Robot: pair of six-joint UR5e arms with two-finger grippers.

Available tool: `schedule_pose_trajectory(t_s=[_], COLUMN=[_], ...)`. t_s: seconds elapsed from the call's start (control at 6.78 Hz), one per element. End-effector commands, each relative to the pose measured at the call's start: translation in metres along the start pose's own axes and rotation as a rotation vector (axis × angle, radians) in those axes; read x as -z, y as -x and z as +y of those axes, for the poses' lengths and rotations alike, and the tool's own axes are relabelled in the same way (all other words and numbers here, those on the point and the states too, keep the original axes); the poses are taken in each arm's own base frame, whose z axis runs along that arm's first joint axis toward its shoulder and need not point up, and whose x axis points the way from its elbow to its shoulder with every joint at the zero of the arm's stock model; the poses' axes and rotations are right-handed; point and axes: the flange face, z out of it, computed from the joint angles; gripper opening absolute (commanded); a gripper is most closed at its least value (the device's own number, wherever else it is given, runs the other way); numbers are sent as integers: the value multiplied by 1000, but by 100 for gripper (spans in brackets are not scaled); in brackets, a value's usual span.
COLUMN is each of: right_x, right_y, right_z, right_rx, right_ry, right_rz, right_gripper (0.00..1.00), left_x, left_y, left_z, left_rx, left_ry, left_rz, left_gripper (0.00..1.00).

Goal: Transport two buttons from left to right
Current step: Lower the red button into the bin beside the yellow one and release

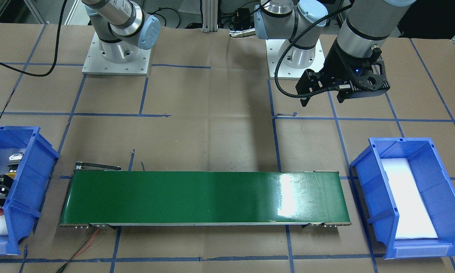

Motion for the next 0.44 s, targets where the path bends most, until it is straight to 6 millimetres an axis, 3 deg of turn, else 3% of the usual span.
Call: schedule_pose_trajectory(t_s=[0.0, 0.15, 0.3], right_x=[34, 79, 98], right_y=[2, 1, 3], right_z=[-5, -10, -6], right_rx=[-6, -2, 0], right_ry=[-49, -102, -84], right_rz=[18, 68, 90], right_gripper=[100, 100, 100], left_x=[0, 0, 0], left_y=[0, 0, 0], left_z=[0, 0, 0], left_rx=[0, 0, 0], left_ry=[-1, 1, 1], left_rz=[0, 0, 0], left_gripper=[100, 100, 100])
